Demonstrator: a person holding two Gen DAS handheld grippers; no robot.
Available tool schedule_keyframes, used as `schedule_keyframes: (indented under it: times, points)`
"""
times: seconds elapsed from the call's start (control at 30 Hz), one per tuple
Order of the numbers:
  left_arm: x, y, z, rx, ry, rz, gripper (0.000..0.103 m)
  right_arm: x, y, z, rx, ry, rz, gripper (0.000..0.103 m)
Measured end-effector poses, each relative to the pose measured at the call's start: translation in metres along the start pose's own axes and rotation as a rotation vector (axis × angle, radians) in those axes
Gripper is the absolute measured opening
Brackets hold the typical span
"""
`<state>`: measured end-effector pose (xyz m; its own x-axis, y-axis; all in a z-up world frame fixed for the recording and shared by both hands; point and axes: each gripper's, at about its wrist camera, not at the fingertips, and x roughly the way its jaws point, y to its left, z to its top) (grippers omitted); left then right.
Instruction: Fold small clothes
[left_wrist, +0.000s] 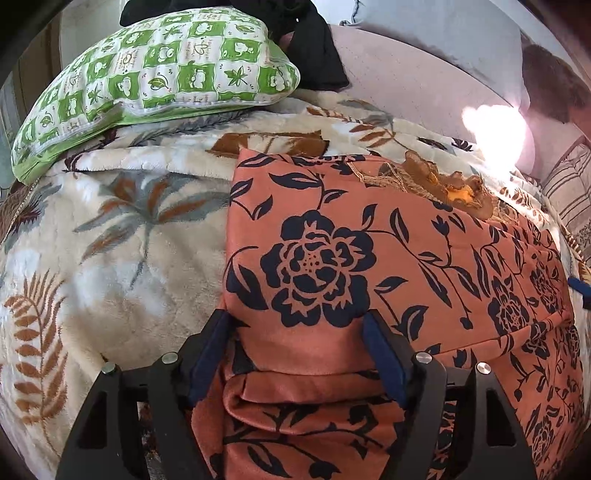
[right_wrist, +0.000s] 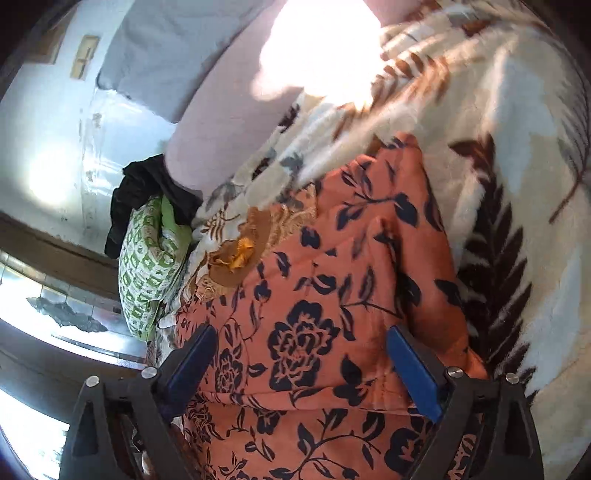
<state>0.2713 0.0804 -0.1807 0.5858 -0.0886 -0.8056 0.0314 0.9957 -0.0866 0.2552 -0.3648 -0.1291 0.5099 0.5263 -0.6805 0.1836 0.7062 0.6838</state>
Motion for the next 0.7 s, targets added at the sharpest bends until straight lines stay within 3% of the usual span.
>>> schedule_keyframes:
  times: [0.07, 0.13, 0.17, 0.23, 0.3, 0.47, 0.57, 0.7]
  points:
    - [0.002, -0.001, -0.002, 0.011, -0.011, 0.008, 0.076, 0.005, 0.000, 0.008, -0.002, 0.014, 0.034, 0.095]
    - [0.002, -0.002, -0.001, 0.015, -0.008, 0.012, 0.077, 0.023, -0.021, 0.019, 0.015, 0.028, -0.072, 0.095]
    - [0.000, -0.002, 0.000, 0.016, 0.003, 0.013, 0.077, 0.029, -0.035, 0.021, 0.077, 0.045, -0.056, 0.095]
    - [-0.007, 0.001, 0.003, 0.008, 0.014, 0.003, 0.077, 0.017, -0.025, 0.020, 0.109, -0.009, -0.024, 0.095]
    - [-0.025, 0.006, 0.004, -0.008, -0.008, -0.008, 0.077, -0.005, 0.003, 0.008, 0.004, -0.039, -0.034, 0.095]
    - [-0.106, 0.024, -0.021, -0.054, -0.104, -0.052, 0.077, -0.077, 0.045, -0.046, -0.119, -0.100, -0.091, 0.095]
    - [-0.165, 0.035, -0.057, -0.106, -0.157, -0.064, 0.077, -0.132, 0.060, -0.092, -0.186, -0.162, -0.144, 0.095]
    - [-0.220, 0.043, -0.110, -0.145, -0.164, -0.065, 0.079, -0.213, 0.070, -0.161, -0.259, -0.293, -0.235, 0.095]
